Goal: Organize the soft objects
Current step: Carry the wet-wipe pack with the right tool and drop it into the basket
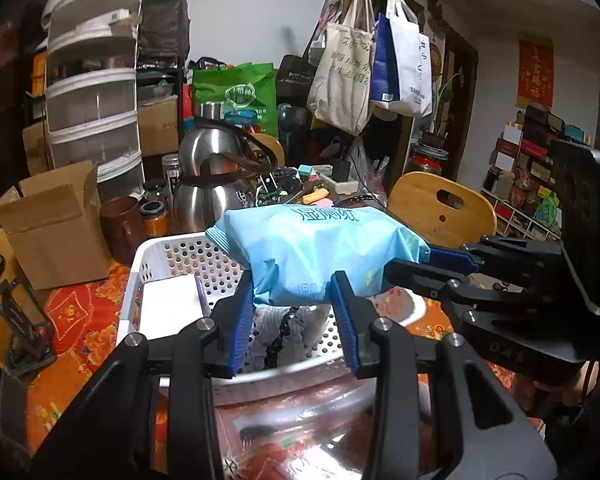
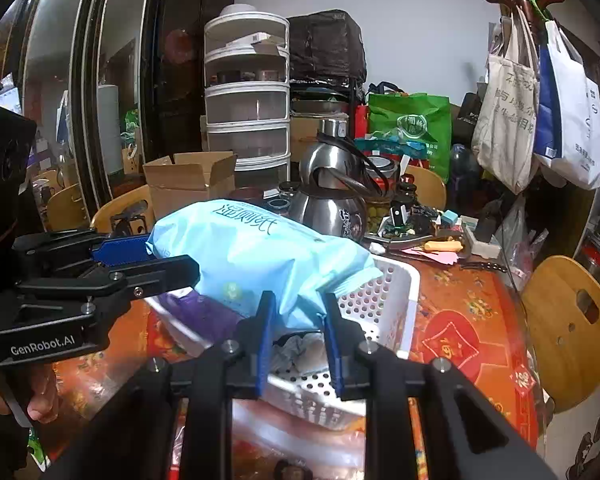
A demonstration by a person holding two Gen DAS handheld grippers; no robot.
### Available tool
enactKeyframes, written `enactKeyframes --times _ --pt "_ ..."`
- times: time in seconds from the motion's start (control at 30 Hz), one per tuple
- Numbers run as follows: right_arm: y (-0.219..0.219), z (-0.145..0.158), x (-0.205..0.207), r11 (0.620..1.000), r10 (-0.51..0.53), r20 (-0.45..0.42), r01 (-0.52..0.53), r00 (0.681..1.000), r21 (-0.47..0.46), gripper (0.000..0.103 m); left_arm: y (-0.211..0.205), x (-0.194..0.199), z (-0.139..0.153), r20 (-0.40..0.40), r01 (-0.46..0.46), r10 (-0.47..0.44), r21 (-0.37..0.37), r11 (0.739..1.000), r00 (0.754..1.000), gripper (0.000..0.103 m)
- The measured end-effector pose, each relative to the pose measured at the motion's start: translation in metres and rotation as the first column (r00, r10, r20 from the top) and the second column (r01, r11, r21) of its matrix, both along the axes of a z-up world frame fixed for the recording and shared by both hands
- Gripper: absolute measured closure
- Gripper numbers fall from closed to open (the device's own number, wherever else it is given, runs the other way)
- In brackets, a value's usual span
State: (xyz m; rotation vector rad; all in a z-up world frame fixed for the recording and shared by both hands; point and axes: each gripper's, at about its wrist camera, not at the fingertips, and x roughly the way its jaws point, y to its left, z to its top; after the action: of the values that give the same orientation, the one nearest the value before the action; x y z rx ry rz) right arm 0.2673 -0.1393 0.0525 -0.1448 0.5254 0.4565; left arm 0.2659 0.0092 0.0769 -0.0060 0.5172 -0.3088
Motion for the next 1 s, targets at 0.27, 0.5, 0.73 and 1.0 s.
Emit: enactKeyframes --times 0.27,0.5,0.73,1.0 --pt "0.008 -0.022 0.044 1.0 -0.005 -0.052 0.005 0.999 0.004 0.081 0.014 0.055 -0.027 -0.059 -0.023 0.021 -0.017 1.0 0.998 0.068" --pt "0.011 -0.054 0.083 0.999 -0.043 -0.151 0.043 0.988 -0.002 0.076 0.022 0.103 -0.06 -0.139 -0.076 0.074 -0.013 0.997 0.988 0.065" --pt "-0.001 -0.057 0.08 0.997 -0.081 -0.159 0.08 0.984 -0.011 0.039 0.031 0.101 -0.068 -0.104 -0.114 0.116 0.027 0.993 0.988 0.005" --pt "-0.013 -0.048 0.056 0.997 -0.082 -0.156 0.083 0.984 0.004 0.031 0.036 0.076 -0.054 -0.077 -0.119 0.122 0.041 0.992 0.99 0.003"
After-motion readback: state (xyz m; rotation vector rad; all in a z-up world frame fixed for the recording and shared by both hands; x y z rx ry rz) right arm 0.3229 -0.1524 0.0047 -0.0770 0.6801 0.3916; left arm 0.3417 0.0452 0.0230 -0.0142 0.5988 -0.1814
